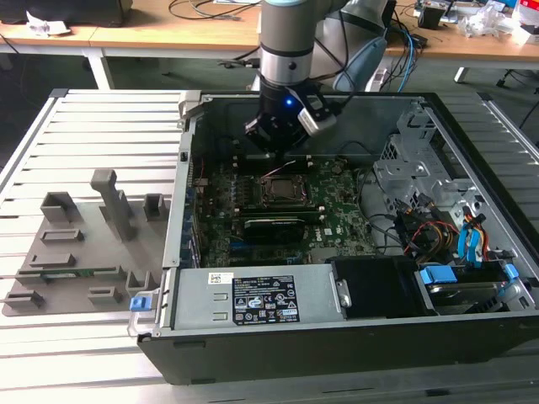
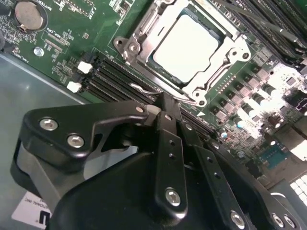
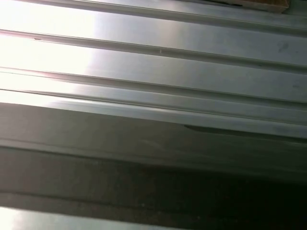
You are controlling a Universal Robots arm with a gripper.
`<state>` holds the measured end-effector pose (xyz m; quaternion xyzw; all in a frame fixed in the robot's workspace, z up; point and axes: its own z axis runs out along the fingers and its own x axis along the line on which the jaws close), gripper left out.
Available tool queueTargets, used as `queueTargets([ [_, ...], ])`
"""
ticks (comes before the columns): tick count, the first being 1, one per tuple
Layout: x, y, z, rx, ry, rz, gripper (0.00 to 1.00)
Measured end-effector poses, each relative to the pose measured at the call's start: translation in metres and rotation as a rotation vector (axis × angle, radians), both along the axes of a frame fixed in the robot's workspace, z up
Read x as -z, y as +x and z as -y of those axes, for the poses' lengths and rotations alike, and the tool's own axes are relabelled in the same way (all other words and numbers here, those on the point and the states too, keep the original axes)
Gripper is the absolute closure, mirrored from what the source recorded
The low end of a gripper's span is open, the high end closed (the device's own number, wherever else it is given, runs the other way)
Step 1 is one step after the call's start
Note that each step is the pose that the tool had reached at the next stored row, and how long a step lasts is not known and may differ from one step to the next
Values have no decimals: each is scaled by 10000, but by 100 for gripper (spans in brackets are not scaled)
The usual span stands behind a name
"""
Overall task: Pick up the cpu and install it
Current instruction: 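Install the first cpu locking lever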
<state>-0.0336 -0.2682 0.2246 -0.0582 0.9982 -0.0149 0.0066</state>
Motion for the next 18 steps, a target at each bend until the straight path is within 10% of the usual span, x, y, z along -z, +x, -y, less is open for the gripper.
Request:
queueTargets([
  [18, 182, 200, 12, 0, -2, -4, 89],
])
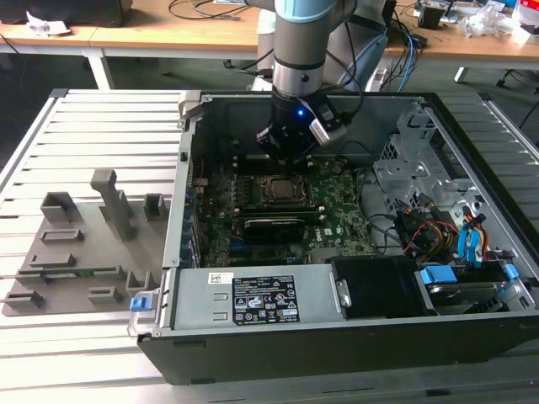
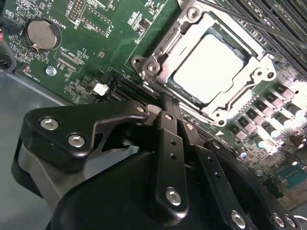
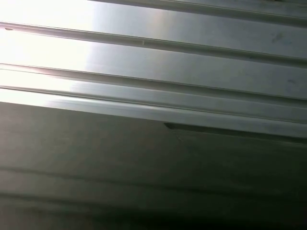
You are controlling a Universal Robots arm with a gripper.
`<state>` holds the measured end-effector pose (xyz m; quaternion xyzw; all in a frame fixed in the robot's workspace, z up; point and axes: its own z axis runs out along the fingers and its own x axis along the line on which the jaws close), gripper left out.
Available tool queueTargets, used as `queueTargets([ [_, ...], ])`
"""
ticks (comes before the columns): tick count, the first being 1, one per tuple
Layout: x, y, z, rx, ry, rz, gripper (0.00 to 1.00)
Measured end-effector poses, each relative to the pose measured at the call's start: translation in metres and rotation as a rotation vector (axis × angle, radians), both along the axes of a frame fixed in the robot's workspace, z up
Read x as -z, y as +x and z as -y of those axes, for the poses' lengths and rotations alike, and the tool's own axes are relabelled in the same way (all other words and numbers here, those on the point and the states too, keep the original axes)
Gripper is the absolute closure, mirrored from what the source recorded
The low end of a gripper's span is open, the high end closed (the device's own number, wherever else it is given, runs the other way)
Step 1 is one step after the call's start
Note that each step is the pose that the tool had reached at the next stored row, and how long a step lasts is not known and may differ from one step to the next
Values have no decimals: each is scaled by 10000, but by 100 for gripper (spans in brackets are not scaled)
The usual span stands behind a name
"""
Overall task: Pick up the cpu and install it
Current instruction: 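Install the first cpu locking lever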
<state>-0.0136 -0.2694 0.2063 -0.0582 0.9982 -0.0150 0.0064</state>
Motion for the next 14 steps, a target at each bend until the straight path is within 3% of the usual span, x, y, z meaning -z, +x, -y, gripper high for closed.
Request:
queueTargets([
  [9, 35, 24, 30, 0, -1, -2, 89],
  [14, 54, 58, 24, -16, -4, -1, 89],
])
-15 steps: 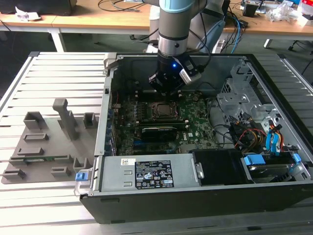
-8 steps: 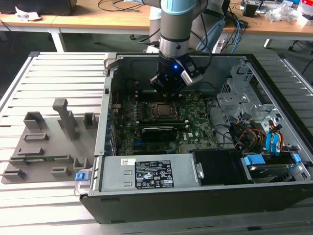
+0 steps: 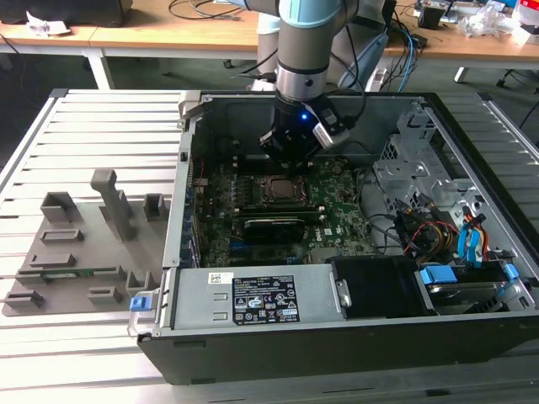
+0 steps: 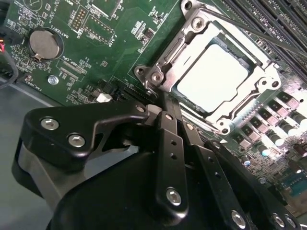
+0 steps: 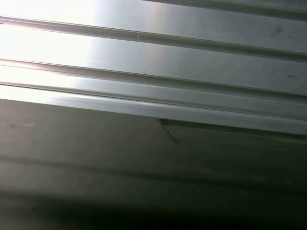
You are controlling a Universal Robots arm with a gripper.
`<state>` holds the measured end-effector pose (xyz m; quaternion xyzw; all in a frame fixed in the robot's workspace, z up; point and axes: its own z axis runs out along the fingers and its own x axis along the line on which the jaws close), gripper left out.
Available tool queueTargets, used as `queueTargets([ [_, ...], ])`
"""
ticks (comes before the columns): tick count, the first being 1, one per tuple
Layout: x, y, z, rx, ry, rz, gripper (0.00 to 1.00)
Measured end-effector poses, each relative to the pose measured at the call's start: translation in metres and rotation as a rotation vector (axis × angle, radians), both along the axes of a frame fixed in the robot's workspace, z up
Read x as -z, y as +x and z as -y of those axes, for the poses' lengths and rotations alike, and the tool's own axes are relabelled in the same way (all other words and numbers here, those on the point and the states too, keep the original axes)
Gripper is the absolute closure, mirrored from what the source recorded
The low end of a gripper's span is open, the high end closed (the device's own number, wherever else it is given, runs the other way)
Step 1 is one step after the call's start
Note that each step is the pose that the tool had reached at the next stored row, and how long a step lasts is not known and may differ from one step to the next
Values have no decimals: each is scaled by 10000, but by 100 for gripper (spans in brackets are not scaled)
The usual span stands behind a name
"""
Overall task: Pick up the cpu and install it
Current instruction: 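Install the first cpu locking lever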
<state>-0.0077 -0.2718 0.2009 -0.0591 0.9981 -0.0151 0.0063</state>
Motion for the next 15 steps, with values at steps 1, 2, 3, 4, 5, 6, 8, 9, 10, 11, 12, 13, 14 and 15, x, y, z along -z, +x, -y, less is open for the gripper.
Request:
queueTargets([
  [1, 2, 6, -4, -12, 0, 0, 89],
  [2, 5, 15, -13, -31, -1, 0, 89],
  [3, 8, 21, -28, -62, -2, 1, 89],
  [4, 3, 20, -30, -85, -4, -3, 89],
  [5, -9, 22, -34, -85, 7, 11, 89],
  [6, -53, 23, -35, -86, 11, 22, 89],
  [8, -106, 22, -31, -84, 10, 28, 89],
  [9, -107, 21, -22, -83, 7, 29, 89],
  [10, -107, 21, -8, -85, 5, 28, 89],
  [11, -107, 21, 18, -82, 3, 28, 89],
  [12, -107, 21, 50, -82, 4, 28, 89],
  [13, -108, 21, 84, -84, 4, 27, 89],
  [14, -108, 21, 129, -84, 4, 27, 89],
  [15, -107, 21, 154, -85, 4, 27, 89],
])
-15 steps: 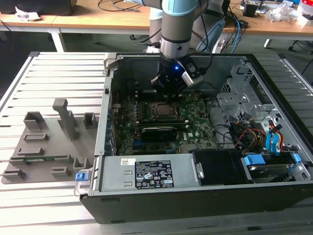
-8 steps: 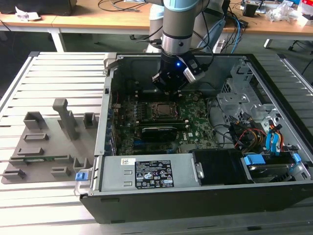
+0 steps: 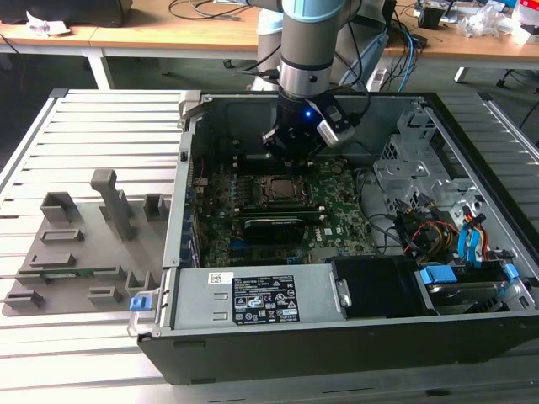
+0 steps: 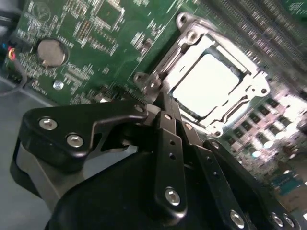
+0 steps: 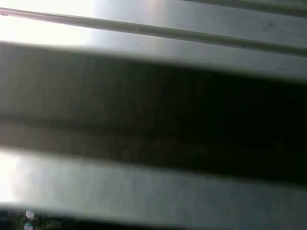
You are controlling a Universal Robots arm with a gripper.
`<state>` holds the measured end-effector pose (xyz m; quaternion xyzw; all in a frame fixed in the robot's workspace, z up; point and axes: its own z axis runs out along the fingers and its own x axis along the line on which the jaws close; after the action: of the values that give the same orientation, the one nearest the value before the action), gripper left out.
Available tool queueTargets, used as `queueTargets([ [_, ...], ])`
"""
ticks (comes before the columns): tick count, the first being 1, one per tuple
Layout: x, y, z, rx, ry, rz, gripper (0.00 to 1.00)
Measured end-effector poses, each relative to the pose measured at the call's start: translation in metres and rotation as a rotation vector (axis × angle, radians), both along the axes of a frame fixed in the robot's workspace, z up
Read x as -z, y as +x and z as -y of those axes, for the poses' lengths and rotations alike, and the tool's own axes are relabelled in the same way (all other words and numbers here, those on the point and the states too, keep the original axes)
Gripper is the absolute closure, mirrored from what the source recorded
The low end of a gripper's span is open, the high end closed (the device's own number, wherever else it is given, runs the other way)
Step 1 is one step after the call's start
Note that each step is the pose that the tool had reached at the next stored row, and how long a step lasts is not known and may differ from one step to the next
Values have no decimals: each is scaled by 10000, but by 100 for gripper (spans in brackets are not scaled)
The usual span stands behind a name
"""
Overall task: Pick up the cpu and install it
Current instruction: 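Install the first cpu locking lever, then install the second cpu locking lever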
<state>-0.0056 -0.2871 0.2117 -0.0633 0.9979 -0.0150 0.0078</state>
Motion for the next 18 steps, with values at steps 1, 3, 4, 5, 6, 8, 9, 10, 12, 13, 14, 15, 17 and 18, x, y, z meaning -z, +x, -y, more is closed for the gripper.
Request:
queueTargets([
  [1, 0, 0, 174, 0, -4, -1, 89],
  [3, -11, -1, 196, 2, -153, -1, 89],
  [4, -16, 0, 197, 1, -227, 0, 89],
  [5, -28, 0, 198, 1, -289, 0, 89],
  [6, -55, 0, 200, 0, -311, 0, 89],
  [8, -193, 0, 201, 1, -311, 14, 89],
  [9, -258, 0, 201, 1, -312, 20, 89],
  [10, -299, 0, 202, 1, -314, 23, 89],
  [12, -355, -1, 203, 3, -312, 29, 89],
  [13, -355, 0, 204, 2, -312, 29, 89],
  [14, -356, 0, 206, 2, -314, 27, 89],
  [15, -356, 0, 206, 1, -314, 28, 89],
  [17, -356, 0, 207, 1, -314, 27, 89],
  [18, -356, 0, 207, 1, -315, 27, 89],
])
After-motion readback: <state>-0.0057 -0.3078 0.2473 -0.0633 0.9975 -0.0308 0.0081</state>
